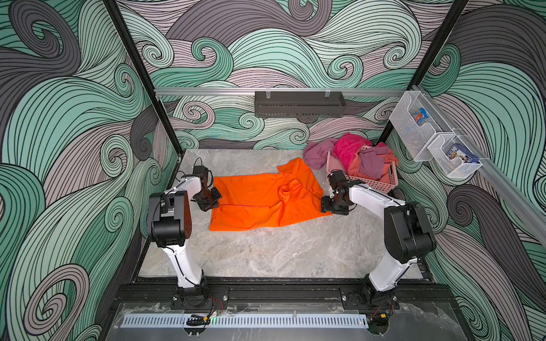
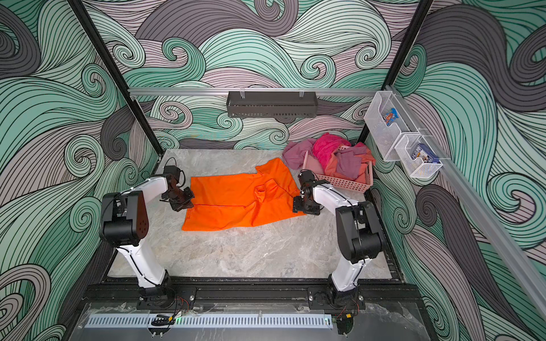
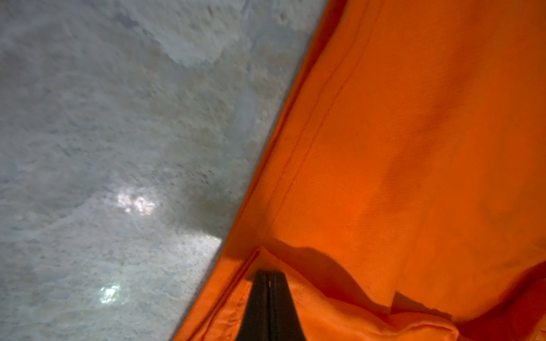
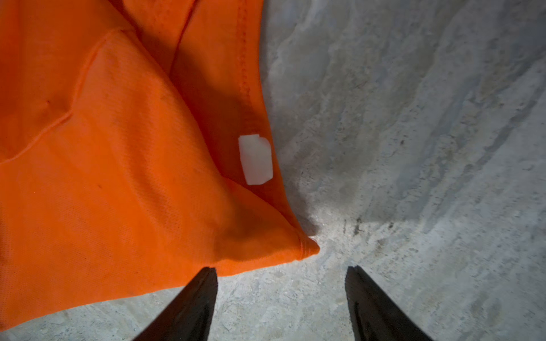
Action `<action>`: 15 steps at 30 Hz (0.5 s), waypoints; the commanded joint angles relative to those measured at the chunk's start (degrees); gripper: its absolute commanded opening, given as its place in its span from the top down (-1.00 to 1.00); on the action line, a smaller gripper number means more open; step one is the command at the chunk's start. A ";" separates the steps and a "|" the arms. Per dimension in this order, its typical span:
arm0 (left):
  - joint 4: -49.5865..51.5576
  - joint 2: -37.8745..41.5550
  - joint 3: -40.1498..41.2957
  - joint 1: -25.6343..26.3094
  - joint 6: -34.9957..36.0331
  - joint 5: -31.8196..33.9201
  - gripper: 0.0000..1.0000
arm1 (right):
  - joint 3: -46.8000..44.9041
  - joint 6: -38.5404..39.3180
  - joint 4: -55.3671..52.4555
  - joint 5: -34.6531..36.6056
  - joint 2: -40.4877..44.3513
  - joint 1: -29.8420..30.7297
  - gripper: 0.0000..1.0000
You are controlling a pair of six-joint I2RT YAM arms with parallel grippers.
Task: Fold and stack t-shirts
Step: Move the T-shirt to the center of the board.
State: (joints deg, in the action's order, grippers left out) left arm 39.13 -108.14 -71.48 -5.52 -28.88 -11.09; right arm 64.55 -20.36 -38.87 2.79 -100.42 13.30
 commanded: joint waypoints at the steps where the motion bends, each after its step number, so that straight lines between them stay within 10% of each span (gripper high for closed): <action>1: 1.96 -1.28 -1.90 -0.50 0.93 -0.66 1.00 | 1.82 -0.76 1.56 -2.70 -1.66 0.14 -0.43; 15: 2.35 -2.60 -2.63 -0.54 0.40 -1.04 1.00 | 5.58 1.33 1.61 -4.62 -6.20 0.15 0.12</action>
State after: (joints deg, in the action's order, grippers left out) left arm 39.88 -109.71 -72.23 -5.52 -28.91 -11.40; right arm 69.32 -19.62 -37.08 -0.40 -105.91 13.30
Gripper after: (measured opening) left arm 0.046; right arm 0.453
